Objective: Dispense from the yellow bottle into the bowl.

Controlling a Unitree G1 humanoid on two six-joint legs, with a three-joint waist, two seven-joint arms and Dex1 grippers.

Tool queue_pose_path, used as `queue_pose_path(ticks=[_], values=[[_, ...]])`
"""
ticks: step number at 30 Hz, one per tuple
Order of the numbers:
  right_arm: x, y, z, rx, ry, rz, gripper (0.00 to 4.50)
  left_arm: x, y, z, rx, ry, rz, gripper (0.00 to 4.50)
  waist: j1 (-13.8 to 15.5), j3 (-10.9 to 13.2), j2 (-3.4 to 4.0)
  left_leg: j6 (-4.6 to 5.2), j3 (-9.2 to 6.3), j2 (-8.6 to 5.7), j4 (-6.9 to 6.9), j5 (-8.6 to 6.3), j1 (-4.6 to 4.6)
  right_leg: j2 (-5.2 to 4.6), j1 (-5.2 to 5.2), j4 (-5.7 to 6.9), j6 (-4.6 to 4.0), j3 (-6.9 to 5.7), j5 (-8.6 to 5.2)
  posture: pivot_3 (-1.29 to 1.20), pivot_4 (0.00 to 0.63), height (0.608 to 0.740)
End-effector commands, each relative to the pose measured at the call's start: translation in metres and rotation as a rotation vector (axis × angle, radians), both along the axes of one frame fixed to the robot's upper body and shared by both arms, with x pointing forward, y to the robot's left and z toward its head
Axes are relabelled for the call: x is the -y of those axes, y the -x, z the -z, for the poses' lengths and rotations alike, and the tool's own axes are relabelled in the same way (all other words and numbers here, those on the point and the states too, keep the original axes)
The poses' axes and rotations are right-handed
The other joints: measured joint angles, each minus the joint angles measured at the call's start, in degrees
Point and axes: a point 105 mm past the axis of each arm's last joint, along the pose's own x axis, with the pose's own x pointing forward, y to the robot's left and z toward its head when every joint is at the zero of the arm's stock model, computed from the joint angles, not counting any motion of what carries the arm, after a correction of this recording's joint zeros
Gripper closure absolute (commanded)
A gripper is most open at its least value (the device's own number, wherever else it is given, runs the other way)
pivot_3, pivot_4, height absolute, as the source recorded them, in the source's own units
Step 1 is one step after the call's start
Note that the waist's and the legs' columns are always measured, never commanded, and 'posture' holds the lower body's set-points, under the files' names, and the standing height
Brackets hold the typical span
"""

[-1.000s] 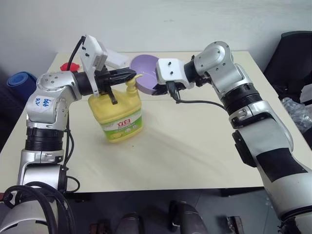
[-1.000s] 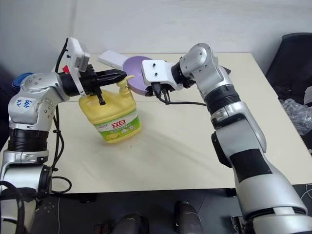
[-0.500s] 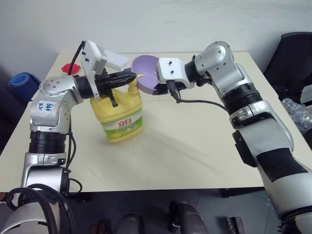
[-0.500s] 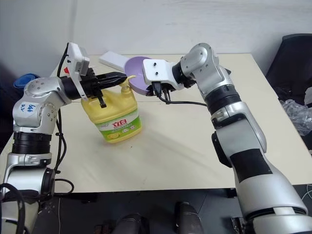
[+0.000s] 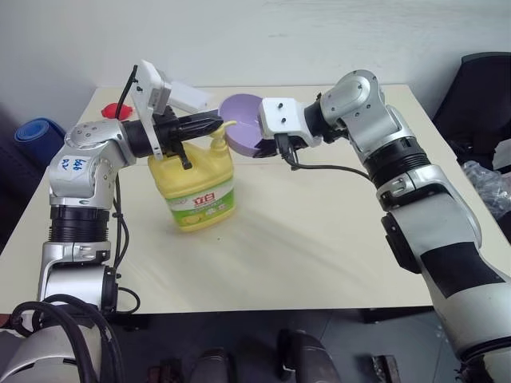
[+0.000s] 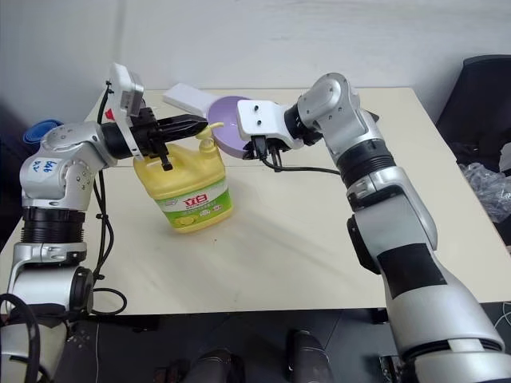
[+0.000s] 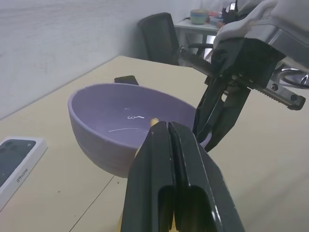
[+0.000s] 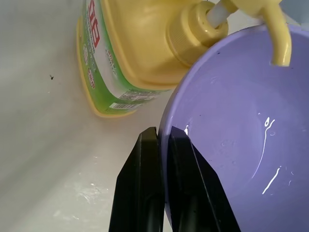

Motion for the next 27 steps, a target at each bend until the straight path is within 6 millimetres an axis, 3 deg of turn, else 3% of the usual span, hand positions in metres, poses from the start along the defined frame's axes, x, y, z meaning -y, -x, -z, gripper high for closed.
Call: queue_pose_path(ticks=[1, 4, 13, 21, 27], values=[[-0.007, 0.002, -0.011, 0.033, 0.002, -0.025, 4.5, 0.0, -0.009, 0.033, -0.121, -0.056, -0.036, 4.47, 0.02, 0.0, 0.0, 0.0, 0.0, 0.0, 0.0, 0.0, 0.0, 0.0, 0.0, 0.0, 0.0, 0.0, 0.0, 0.0, 0.15, 0.74], [-0.008, 0.002, -0.01, 0.029, 0.005, -0.022, 4.5, -0.001, -0.01, 0.037, -0.144, -0.06, -0.049, 4.47, 0.01, 0.0, 0.0, 0.0, -0.01, 0.0, 0.0, 0.0, -0.01, -0.01, 0.0, 0.0, 0.0, 0.0, 0.0, 0.0, 0.15, 0.74], [-0.01, 0.0, -0.017, 0.054, -0.006, -0.017, 4.5, 0.002, 0.001, 0.082, -0.316, -0.153, -0.022, 4.47, -0.02, -0.03, 0.03, 0.0, -0.02, 0.01, 0.0, 0.0, 0.01, -0.01, 0.01, 0.0, 0.0, 0.01, 0.0, 0.0, 0.15, 0.74], [-0.012, 0.0, -0.021, 0.062, -0.019, -0.02, 4.5, 0.001, 0.001, 0.105, -0.379, -0.146, -0.05, 4.47, 0.1, -0.63, 0.11, 0.0, -0.13, -0.01, 0.0, 0.0, 0.14, -0.06, 0.2, -0.02, -0.01, 0.0, 0.0, 0.0, 0.15, 0.74], [-0.013, 0.001, -0.024, 0.066, -0.033, -0.023, 4.5, -0.005, 0.002, 0.118, -0.43, -0.134, -0.071, 4.47, 0.1, -0.77, 0.16, -0.02, -0.22, 0.0, -0.31, -0.01, 0.98, -0.32, 1.08, -0.26, -0.03, -0.02, -0.02, 0.0, 0.15, 0.74]])
